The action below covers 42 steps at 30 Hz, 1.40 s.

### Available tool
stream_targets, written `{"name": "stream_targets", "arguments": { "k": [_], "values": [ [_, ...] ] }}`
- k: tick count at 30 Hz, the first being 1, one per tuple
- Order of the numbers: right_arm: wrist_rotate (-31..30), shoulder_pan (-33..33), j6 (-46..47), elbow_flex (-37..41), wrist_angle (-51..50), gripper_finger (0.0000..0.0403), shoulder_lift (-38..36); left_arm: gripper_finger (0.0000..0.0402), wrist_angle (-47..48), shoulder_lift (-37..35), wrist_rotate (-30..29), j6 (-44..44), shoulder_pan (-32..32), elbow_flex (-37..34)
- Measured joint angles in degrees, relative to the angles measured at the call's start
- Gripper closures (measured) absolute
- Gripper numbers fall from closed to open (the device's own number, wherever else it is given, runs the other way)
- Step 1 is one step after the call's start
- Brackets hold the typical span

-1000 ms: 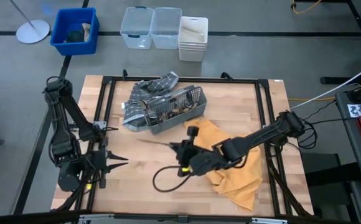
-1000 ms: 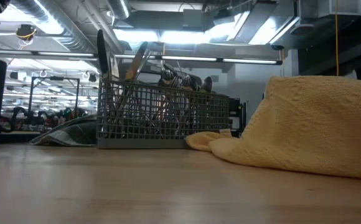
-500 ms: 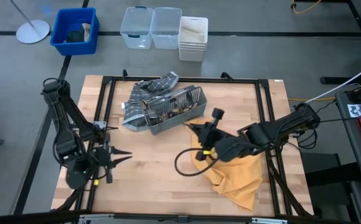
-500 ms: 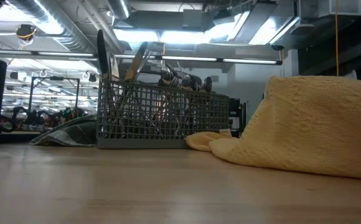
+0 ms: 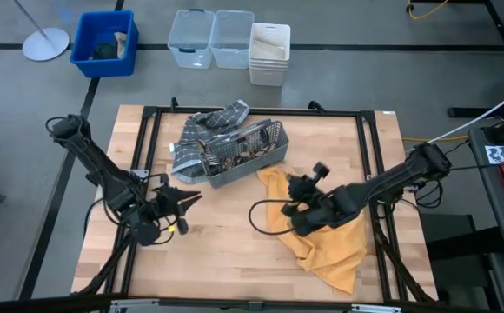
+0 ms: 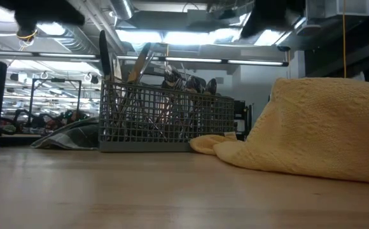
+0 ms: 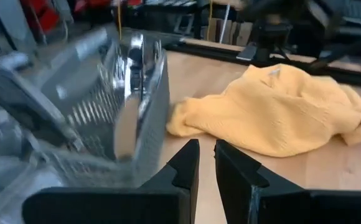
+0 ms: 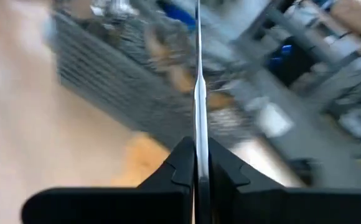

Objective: Sort silverware
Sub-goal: Put the silver knife into the gray silverware basket

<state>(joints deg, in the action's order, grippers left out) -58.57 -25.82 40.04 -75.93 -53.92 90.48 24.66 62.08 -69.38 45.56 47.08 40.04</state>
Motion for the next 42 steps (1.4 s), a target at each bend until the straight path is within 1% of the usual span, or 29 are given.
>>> {"name": "stream_targets", "arguments": {
  "k": [2,3,5,7,9,11,13,15,19,22,25,31,34,38,42],
  "values": [
    [1.45,0.0,-2.45,7.54,16.05,0.0379,0.0,0.0361,-6.49,0.0,1.09,0.98,-0.45,-3.86],
    [3.5,0.0,-5.34,11.12,25.11,0.0379,0.14,0.0361,-10.27,0.0,1.98,1.01,-0.55,-5.58],
    [10.62,0.02,-13.9,17.72,48.11,0.0379,0.6,0.0361,-18.85,0.02,4.02,0.59,-0.64,-8.8],
    [20.28,0.0,-23.04,23.68,71.49,0.0379,1.28,0.0361,-26.92,0.02,6.4,-1.14,-0.64,-11.4],
    [28.65,0.37,-29.42,28.07,91.25,0.0379,2.87,0.0361,-33.74,0.01,8.49,-2.72,-0.64,-13.46],
    [33.36,0.72,-32.22,30.99,104.21,0.0379,4.88,0.0361,-39.99,0.26,9.6,-4.5,-0.69,-14.93],
    [35.79,1.4,-33.12,32.07,111.63,0.0379,7.4,0.0361,-44.55,1.0,9.66,-7.17,-0.83,-15.63],
    [37.56,2.51,-33.78,31.99,115.14,0.0379,10.14,0.0361,-48.75,2.43,9.92,-10.45,-1.44,-15.62],
    [42.69,4.96,-33.97,29.59,117.49,0.0379,15.45,0.0361,-56.89,5.89,11.85,-18.49,-4.08,-15.57],
    [46.73,6.43,-33.99,26.79,117.96,0.0379,17.77,0.0358,-62.24,7.71,17.02,-23.73,-6.43,-15.55],
    [50.34,7.31,-34.4,24.61,117.71,0.0379,18.73,0.034,-65.2,8.44,23.13,-27.33,-8.34,-15.52],
    [52.22,7.48,-37.52,22.76,117.22,0.0379,18.78,0.0279,-67.78,8.44,27.05,-36.02,-9.43,-14.07],
    [52.2,7.51,-37.81,22.52,116.87,0.0379,18.78,0.0254,-67.88,8.42,27.49,-40.36,-9.43,-12.95],
    [52.18,7.52,-38.87,22.52,116.81,0.0379,18.78,0.0237,-67.83,8.44,27.68,-42.65,-9.43,-11.85],
    [52.17,7.52,-38.91,22.52,116.81,0.0379,18.78,0.0237,-67.84,8.44,29.96,-43.67,-9.43,-10.47]
  ]
}}
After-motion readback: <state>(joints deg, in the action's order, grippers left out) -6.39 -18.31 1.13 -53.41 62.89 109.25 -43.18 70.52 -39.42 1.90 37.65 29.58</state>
